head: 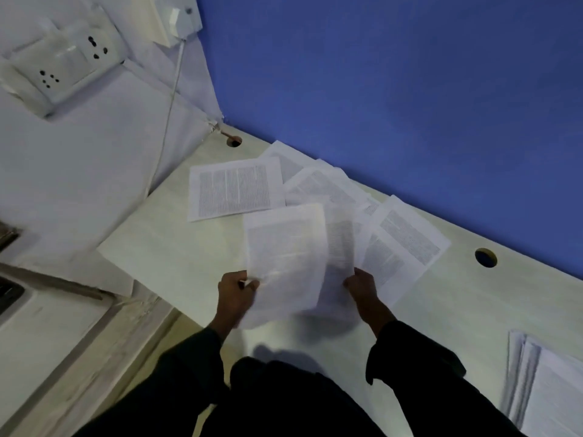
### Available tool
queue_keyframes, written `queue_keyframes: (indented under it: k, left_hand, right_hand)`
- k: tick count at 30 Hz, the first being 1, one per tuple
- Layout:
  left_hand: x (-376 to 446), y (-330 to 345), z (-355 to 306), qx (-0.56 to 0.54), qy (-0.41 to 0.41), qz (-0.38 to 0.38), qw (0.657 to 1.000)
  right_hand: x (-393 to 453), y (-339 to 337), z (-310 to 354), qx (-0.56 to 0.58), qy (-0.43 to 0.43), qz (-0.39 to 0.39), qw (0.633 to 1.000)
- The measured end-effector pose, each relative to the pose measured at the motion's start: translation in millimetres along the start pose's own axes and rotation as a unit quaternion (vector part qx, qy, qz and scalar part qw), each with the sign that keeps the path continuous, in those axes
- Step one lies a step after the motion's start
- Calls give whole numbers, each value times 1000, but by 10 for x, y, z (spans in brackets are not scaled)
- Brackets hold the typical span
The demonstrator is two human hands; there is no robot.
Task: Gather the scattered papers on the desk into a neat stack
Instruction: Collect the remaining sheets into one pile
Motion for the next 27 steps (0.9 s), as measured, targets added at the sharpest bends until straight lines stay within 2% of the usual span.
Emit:
queue_keyframes:
  k: [3, 7, 8, 10, 12, 16, 18, 20, 23, 25, 27]
  left_hand:
    - [166, 104, -92, 30, 22, 22, 999]
    - [391, 311, -337, 107, 83, 44, 990]
    - [446, 385, -392, 127, 102, 58, 985]
    - [583, 508, -488, 143, 125, 85, 978]
    - [788, 522, -569, 140, 112, 86, 980]
    - [1387, 41, -874, 116, 132, -50, 983]
    - [1771, -168, -1029, 144, 129, -78, 978]
    - [2242, -291, -1138, 210, 78, -65, 972]
    - [2852, -343, -1185, 375, 16, 17, 927]
    - [3055, -324, -1139, 470, 5, 75, 879]
    - [3105, -293, -1085, 530, 8, 102, 842]
  right_hand:
    - [3, 206, 87, 85, 4, 37, 996]
    - [-21, 304, 214, 245, 4, 22, 969]
    - [-17, 297, 264, 239, -7, 15, 971]
    - [-36, 215, 395, 122, -29, -20, 992]
    - [-23, 107, 465, -17, -41, -79, 996]
    - [-89, -65, 513, -144, 35, -217, 965]
    - [-55, 7, 532, -212, 71, -204, 953]
    - [-31, 108, 556, -223, 99, -187, 952]
    - [-4, 180, 600, -261, 136, -194, 936]
    - [45, 227, 605, -285, 143, -185, 930]
    - [124, 243, 568, -268, 136, -171, 938]
Point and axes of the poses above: each hand's wrist, its own x-axis towards the middle knuckle, its own y-axis out of the palm, z = x × y, the point moved 10 cm from there along x, towards the middle knuckle, and after that the axes turned 8 degrees about -y, right-handed, at the moved point
